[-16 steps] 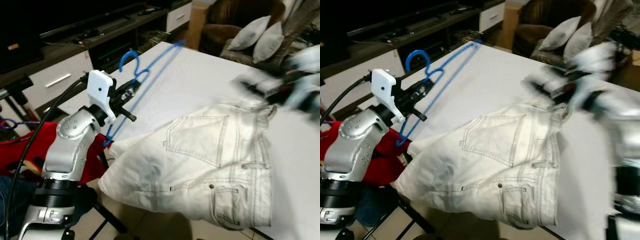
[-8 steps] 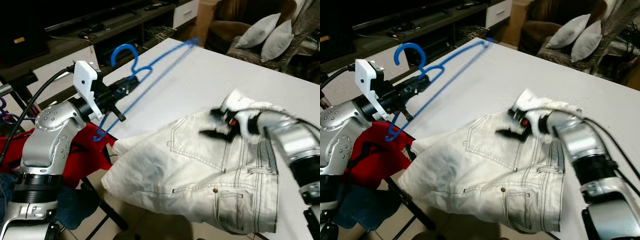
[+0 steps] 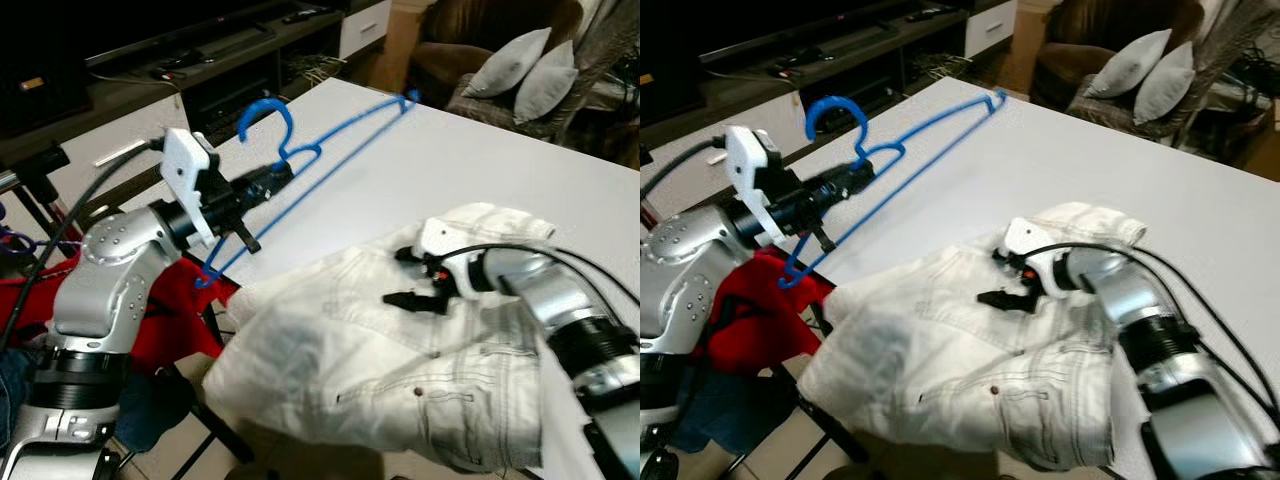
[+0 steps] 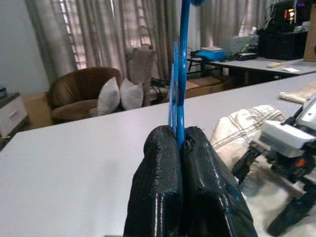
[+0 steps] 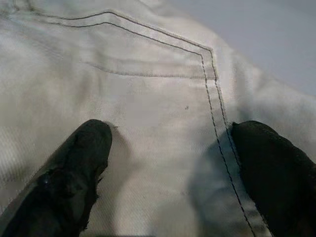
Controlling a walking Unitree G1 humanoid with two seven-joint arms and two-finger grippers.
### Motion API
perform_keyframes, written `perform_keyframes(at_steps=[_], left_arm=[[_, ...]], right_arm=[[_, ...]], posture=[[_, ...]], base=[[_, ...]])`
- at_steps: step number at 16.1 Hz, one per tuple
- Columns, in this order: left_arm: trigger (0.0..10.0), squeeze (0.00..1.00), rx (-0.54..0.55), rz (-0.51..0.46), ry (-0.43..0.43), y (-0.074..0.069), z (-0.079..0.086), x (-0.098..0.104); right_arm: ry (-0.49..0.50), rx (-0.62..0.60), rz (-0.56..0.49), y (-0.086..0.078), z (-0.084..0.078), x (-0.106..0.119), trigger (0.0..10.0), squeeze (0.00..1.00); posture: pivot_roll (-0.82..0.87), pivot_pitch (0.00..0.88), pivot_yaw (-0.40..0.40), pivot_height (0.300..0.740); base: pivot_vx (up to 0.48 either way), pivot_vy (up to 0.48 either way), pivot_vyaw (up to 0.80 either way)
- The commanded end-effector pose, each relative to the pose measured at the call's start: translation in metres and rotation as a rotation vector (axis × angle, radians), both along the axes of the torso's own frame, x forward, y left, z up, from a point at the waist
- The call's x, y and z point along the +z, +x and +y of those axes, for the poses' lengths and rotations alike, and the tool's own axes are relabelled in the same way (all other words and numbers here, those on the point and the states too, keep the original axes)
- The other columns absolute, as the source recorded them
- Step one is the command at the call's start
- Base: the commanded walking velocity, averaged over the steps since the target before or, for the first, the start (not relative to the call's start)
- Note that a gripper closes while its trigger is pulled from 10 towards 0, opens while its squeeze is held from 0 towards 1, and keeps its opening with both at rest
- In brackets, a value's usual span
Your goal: Hang hanger
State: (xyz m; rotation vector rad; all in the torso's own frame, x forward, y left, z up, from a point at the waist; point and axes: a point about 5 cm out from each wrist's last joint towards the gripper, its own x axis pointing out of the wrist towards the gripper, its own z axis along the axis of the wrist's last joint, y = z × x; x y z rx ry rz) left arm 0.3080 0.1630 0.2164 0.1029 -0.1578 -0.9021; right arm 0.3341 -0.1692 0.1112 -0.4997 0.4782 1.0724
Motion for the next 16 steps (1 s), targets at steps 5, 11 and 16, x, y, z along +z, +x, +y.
perform_keyframes(at_steps=[5, 11, 16], left_arm=[[10.0, 0.0, 0.032, -0.009, 0.017, 0.001, -0.003, -0.001], [10.0, 0.0, 0.148, 0.005, 0.063, 0.01, -0.001, -0.012], [10.0, 0.0, 0.115, 0.018, 0.051, 0.008, -0.006, -0.01]], right_arm=[[0.094, -0.791, -0.088, 0.031, -0.039, -0.011, 10.0, 0.0], [-0.111, -1.296, -0.225, 0.0, -0.143, -0.017, 10.0, 0.0], [0.143, -1.158, -0.362, 0.014, -0.143, 0.021, 10.0, 0.0]], posture=[[-0.04, 0.0, -0.002, 0.74], [-0.05, 0.0, 0.001, 0.74], [-0.05, 0.0, 0.012, 0.74]], base=[[0.0, 0.0, 0.0], [0.0, 0.0, 0.0], [0.0, 0.0, 0.0]])
